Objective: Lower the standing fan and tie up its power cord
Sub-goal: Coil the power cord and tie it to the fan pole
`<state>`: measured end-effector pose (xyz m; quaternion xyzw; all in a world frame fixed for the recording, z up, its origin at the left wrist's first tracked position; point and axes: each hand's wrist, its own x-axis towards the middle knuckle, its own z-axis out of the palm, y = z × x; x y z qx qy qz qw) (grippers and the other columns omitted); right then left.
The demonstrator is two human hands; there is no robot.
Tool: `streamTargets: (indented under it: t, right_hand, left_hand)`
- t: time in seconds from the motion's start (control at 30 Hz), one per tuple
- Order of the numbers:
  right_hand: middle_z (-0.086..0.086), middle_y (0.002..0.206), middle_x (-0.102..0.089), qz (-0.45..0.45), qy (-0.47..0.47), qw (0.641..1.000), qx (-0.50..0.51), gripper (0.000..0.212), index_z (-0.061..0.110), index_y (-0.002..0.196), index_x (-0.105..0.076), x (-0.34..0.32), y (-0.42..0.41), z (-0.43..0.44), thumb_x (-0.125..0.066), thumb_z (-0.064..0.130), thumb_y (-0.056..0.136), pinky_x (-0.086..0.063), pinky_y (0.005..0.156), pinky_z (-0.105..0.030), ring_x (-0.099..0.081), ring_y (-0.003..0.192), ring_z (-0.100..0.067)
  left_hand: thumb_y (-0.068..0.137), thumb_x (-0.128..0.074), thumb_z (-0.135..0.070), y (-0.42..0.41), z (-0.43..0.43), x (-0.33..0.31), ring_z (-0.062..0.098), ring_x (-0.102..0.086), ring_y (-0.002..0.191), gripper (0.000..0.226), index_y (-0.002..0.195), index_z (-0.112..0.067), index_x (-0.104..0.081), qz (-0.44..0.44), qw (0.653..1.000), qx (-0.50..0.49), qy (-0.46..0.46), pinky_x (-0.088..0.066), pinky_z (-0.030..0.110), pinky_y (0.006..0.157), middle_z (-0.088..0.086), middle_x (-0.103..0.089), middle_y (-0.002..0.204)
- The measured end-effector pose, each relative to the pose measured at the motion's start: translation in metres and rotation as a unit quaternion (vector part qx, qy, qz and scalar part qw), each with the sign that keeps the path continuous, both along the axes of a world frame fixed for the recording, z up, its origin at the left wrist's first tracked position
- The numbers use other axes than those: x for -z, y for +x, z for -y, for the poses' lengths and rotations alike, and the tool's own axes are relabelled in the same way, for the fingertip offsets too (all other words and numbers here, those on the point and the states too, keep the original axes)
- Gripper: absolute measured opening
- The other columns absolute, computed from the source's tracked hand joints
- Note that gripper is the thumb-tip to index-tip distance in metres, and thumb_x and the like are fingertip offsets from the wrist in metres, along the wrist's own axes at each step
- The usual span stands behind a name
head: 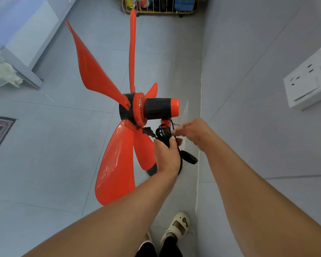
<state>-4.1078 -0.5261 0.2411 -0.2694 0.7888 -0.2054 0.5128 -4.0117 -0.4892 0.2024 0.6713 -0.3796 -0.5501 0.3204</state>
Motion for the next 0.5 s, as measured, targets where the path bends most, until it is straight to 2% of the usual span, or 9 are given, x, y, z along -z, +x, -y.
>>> streamTargets:
  t: [0.07, 0.17, 0.23, 0.3, 0.33, 0.43, 0.5]
  right_hand:
    - [-0.007, 0.101, -0.072, 0.019, -0.014, 1.000, 0.008, 0.030, 0.002, 0.103, -0.074, 0.002, -0.001, -0.003, -0.078, 0.022, 0.080, -0.040, 0.073, -0.029, -0.061, 0.099, -0.021]
    - [0.000, 0.077, -0.063, 0.031, -0.041, 0.999, 0.018, 0.022, 0.008, 0.090, -0.076, 0.006, -0.004, -0.011, -0.076, 0.029, 0.083, -0.036, 0.059, -0.024, -0.051, 0.069, -0.012]
    - [-0.003, 0.078, -0.060, 0.007, -0.094, 0.992, 0.081, 0.023, 0.010, 0.082, -0.072, 0.013, -0.007, -0.013, -0.071, 0.032, 0.087, -0.039, 0.060, -0.025, -0.049, 0.067, -0.014]
    - [-0.006, 0.081, -0.059, -0.044, -0.139, 0.979, 0.144, 0.027, 0.006, 0.087, -0.067, 0.021, -0.009, -0.014, -0.066, 0.033, 0.090, -0.045, 0.068, -0.029, -0.052, 0.074, -0.018]
    - [-0.005, 0.084, -0.060, -0.042, -0.135, 0.978, 0.153, 0.030, 0.005, 0.094, -0.067, 0.023, -0.010, -0.012, -0.065, 0.035, 0.090, -0.046, 0.069, -0.029, -0.054, 0.075, -0.018]
    - [-0.003, 0.093, -0.070, 0.085, -0.044, 0.986, 0.138, 0.032, 0.010, 0.106, -0.068, 0.023, -0.007, -0.007, -0.063, 0.039, 0.092, -0.044, 0.062, -0.024, -0.056, 0.068, -0.012]
    - [-0.003, 0.081, -0.071, 0.175, -0.022, 0.973, 0.150, 0.025, 0.009, 0.102, -0.070, 0.024, -0.008, -0.005, -0.066, 0.031, 0.091, -0.045, 0.061, -0.023, -0.059, 0.065, -0.010]
  left_hand:
    - [0.100, -0.050, -0.022, 0.000, 0.004, 0.001, -0.005, -0.060, 0.064, 0.015, 0.104, -0.007, -0.053, -0.006, 1.000, -0.006, -0.004, -0.041, 0.008, 0.054, -0.007, -0.065, 0.080]
    - [0.099, -0.050, -0.022, -0.001, 0.008, 0.004, 0.007, -0.056, 0.069, 0.019, 0.104, -0.005, -0.055, -0.010, 1.000, 0.005, -0.007, -0.040, 0.018, 0.058, 0.000, -0.062, 0.083]
    - [0.097, -0.049, -0.020, -0.002, 0.010, 0.005, 0.016, -0.052, 0.072, 0.017, 0.101, -0.004, -0.053, -0.011, 1.000, -0.003, -0.013, -0.040, 0.025, 0.060, 0.006, -0.057, 0.082]
    - [0.096, -0.049, -0.019, -0.004, 0.012, 0.006, 0.019, -0.051, 0.074, 0.019, 0.102, -0.002, -0.054, -0.032, 0.999, -0.017, -0.011, -0.043, 0.029, 0.066, 0.009, -0.056, 0.083]
    - [0.096, -0.050, -0.019, -0.004, 0.013, 0.005, 0.019, -0.051, 0.072, 0.019, 0.103, -0.002, -0.055, -0.047, 0.999, -0.023, -0.011, -0.044, 0.030, 0.067, 0.009, -0.056, 0.082]
    - [0.095, -0.057, -0.020, -0.004, 0.015, 0.004, 0.008, -0.048, 0.053, 0.013, 0.088, -0.010, -0.059, -0.101, 0.994, -0.046, 0.004, -0.044, 0.020, 0.055, -0.002, -0.053, 0.063]
    - [0.093, -0.060, -0.020, -0.004, 0.017, 0.003, 0.002, -0.042, 0.040, 0.020, 0.073, -0.015, -0.059, -0.125, 0.990, -0.053, 0.024, -0.040, 0.012, 0.044, -0.011, -0.048, 0.048]
